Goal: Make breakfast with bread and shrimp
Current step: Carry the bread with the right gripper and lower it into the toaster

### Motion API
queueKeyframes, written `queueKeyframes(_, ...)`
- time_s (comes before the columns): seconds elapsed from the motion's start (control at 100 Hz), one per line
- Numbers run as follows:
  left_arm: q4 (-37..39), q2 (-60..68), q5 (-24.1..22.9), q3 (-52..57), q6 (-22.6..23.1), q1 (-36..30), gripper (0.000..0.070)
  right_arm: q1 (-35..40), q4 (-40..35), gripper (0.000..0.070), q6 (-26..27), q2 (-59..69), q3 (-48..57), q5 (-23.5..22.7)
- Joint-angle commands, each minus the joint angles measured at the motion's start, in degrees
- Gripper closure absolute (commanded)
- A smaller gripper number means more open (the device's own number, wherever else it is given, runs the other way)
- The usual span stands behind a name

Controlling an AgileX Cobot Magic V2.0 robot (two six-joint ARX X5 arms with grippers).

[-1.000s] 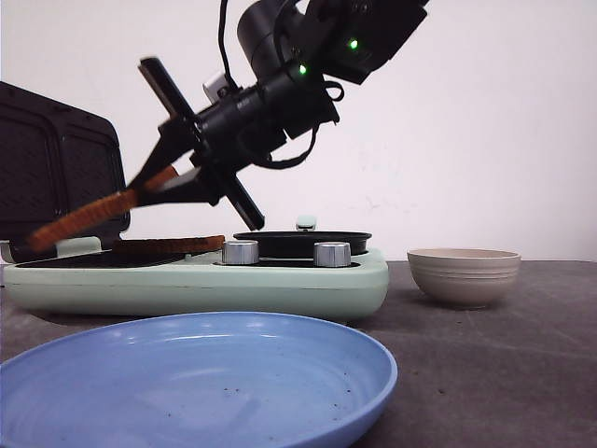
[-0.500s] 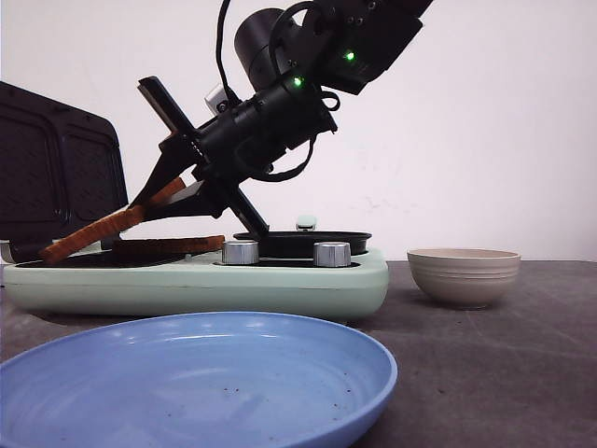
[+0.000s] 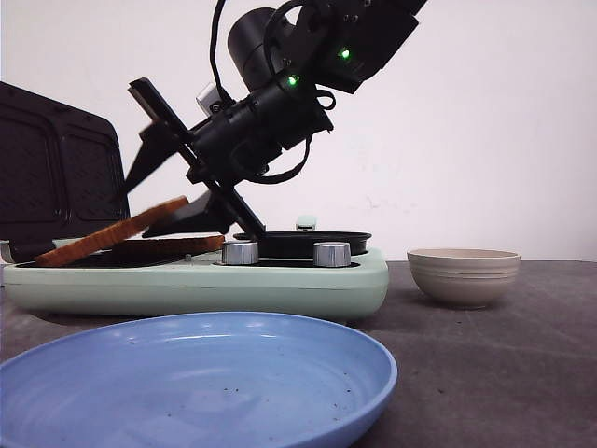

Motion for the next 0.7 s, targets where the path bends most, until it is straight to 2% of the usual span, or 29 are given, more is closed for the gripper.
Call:
queueKeyframes(0.0,0.37,0.09,-0.11,0.5,-0.17,-0.02,0.0105,0.79,0.52,0.0341,-1.57,1.33,1.53,-0.24)
queueKeyframes(0.34,0.13,0.09,-0.11,0.5,-0.39,-0.02,0.0105,0.74,-1.46,0.0293,-2.78,1.31,1.55,-1.68)
queueKeyframes(0.69,-0.07,0.09,-0.09,0.5,-0.57,-0.02,0.0105,0.57,-5.42,0.029,-5.51,0.83,1.55,-1.46)
